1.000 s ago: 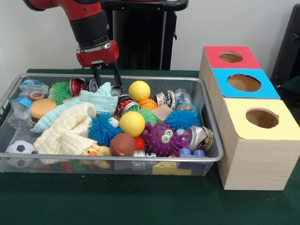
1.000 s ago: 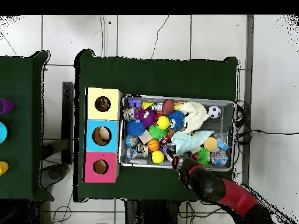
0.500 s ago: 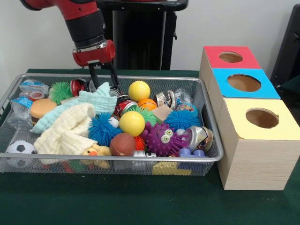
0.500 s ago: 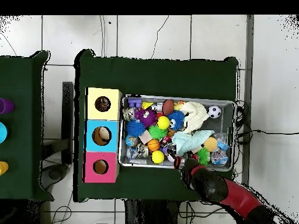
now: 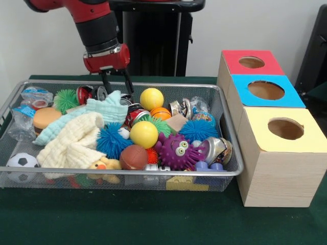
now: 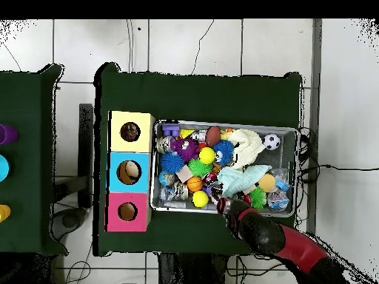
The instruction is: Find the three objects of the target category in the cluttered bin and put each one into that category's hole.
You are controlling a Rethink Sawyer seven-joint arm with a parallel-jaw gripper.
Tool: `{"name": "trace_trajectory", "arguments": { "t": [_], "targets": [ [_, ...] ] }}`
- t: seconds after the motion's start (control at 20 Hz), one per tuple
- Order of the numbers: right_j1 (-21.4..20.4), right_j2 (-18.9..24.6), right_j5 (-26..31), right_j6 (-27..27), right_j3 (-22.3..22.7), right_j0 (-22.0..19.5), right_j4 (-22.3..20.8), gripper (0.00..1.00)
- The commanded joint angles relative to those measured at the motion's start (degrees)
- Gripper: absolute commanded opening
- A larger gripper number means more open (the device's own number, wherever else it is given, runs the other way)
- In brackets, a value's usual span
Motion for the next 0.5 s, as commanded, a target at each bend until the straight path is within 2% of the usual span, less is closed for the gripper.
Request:
{"name": "trace_trajectory", "arguments": {
  "t": [0.05, 0.5],
  "targets": [
    [-0.36, 0.02, -1.12, 6.04, -6.80, 2.39, -0.45, 1.00],
    [-1.56, -0.02, -1.36, 6.61, -6.40, 2.95, 0.12, 1.00]
  ]
}}
